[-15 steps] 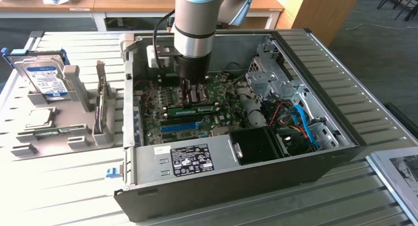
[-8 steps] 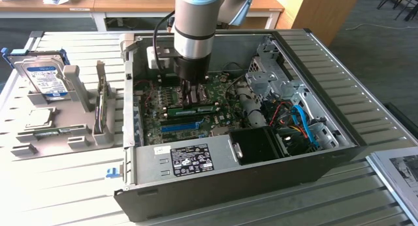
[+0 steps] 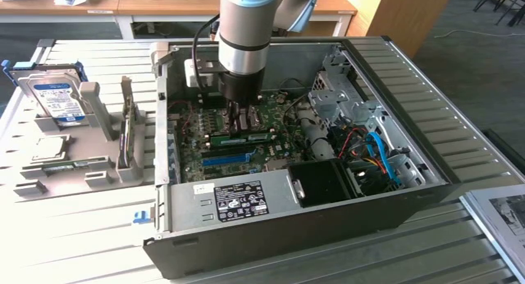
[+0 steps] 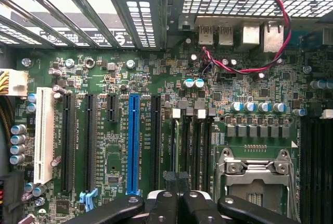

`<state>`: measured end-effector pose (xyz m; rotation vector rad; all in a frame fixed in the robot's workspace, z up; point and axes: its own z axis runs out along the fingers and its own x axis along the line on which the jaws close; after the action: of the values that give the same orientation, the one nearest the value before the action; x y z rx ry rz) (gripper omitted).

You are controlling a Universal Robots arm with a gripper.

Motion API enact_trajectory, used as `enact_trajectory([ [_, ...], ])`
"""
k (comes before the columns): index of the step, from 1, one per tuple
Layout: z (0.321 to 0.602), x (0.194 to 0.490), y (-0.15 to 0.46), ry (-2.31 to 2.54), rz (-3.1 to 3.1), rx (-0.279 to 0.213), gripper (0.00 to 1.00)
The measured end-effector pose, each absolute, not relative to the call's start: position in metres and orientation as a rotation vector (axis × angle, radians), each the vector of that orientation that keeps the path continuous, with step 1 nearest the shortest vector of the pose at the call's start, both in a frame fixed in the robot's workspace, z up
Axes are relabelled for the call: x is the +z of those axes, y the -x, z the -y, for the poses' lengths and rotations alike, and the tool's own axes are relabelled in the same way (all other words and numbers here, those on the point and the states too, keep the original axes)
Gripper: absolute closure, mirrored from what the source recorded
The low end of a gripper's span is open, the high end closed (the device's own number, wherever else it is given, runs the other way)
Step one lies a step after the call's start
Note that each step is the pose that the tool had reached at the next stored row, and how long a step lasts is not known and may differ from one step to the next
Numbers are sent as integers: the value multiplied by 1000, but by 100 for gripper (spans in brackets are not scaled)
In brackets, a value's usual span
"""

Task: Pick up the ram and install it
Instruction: 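Press down the ram until it locks into place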

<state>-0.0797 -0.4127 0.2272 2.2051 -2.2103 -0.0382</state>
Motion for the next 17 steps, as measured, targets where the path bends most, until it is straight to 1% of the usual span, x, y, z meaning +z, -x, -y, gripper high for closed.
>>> enact_trajectory([
  [17, 413, 224, 80, -2205, 2211, -37, 90],
])
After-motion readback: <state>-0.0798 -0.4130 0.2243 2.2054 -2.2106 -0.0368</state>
